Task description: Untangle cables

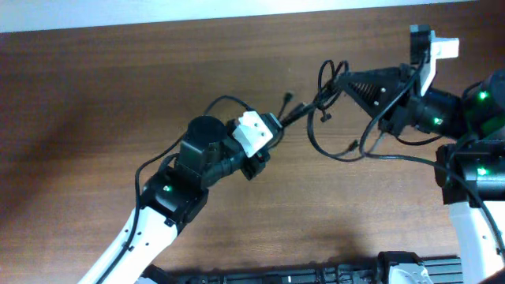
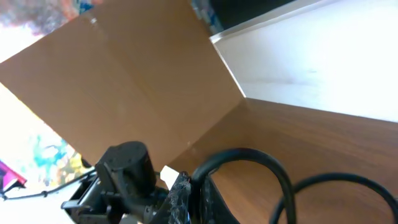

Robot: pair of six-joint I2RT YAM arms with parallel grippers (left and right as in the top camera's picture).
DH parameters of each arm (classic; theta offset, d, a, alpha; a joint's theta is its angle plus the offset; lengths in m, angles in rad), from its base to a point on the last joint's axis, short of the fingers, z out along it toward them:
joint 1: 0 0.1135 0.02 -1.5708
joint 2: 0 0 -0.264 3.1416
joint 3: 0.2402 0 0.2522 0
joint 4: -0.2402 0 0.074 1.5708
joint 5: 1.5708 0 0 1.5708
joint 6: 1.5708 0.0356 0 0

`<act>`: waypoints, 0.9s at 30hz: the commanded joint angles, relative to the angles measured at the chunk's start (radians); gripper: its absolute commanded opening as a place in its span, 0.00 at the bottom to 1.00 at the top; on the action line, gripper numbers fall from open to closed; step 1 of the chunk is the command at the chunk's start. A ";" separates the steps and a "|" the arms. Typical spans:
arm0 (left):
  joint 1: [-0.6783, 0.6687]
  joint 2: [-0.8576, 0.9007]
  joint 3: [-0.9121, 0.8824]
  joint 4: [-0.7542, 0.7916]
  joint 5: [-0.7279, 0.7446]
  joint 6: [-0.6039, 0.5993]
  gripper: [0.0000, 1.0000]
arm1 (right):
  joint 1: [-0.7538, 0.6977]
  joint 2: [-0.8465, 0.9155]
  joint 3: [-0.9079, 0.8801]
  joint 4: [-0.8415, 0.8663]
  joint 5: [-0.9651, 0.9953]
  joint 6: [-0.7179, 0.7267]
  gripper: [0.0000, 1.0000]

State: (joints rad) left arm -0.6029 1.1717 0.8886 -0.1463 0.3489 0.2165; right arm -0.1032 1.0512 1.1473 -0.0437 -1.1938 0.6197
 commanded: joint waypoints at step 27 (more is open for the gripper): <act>-0.003 -0.139 0.001 0.296 -0.048 -0.042 0.00 | -0.050 0.000 0.016 -0.544 0.394 -0.410 0.60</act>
State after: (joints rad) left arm -0.6083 1.0897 0.8825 0.1295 0.2821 0.1436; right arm -0.1482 1.0538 1.1557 -0.5632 -0.8383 0.4095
